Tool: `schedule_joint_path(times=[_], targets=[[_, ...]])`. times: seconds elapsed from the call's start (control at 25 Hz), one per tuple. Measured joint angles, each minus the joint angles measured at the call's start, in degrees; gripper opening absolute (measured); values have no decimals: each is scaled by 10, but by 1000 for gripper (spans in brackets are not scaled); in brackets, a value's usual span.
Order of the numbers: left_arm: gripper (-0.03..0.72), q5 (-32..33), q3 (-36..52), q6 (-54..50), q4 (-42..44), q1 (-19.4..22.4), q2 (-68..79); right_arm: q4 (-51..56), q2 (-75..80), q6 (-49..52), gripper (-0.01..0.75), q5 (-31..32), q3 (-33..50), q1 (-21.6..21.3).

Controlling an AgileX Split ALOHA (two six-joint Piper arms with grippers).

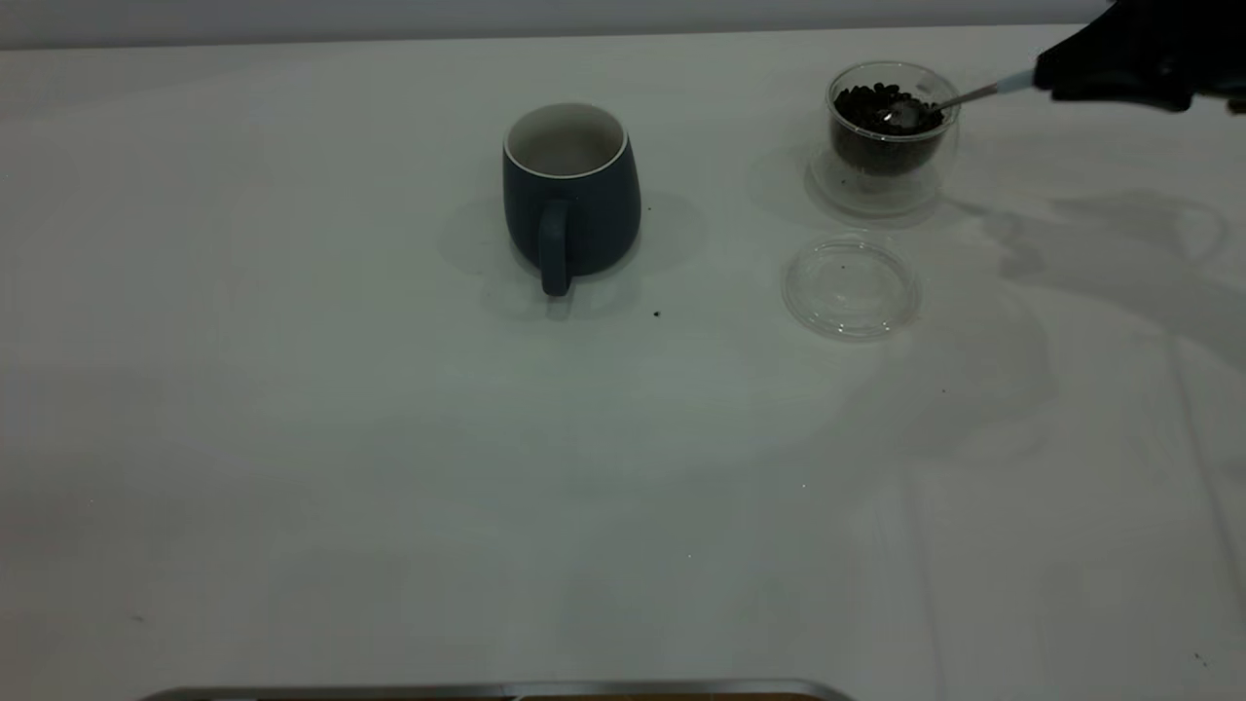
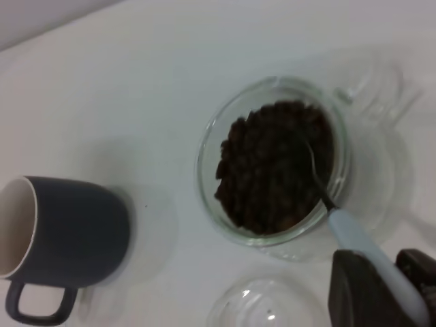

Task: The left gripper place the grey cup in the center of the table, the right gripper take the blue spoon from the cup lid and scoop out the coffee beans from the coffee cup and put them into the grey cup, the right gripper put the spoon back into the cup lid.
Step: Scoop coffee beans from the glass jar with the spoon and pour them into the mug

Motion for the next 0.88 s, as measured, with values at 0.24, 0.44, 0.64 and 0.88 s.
schedule_joint_path(times=[0.24, 0.44, 0.64, 0.88], targets=[[567, 0, 0, 0, 0, 0, 0, -7, 3, 77, 114, 24, 0, 1], [567, 0, 0, -1, 0, 0, 0, -9, 13, 136, 114, 43, -1, 1], [567, 0, 0, -5, 0, 0, 0, 14, 39, 146, 114, 68, -2, 0], [567, 0, 0, -2, 0, 0, 0, 40, 64, 146, 113, 108, -2, -19]])
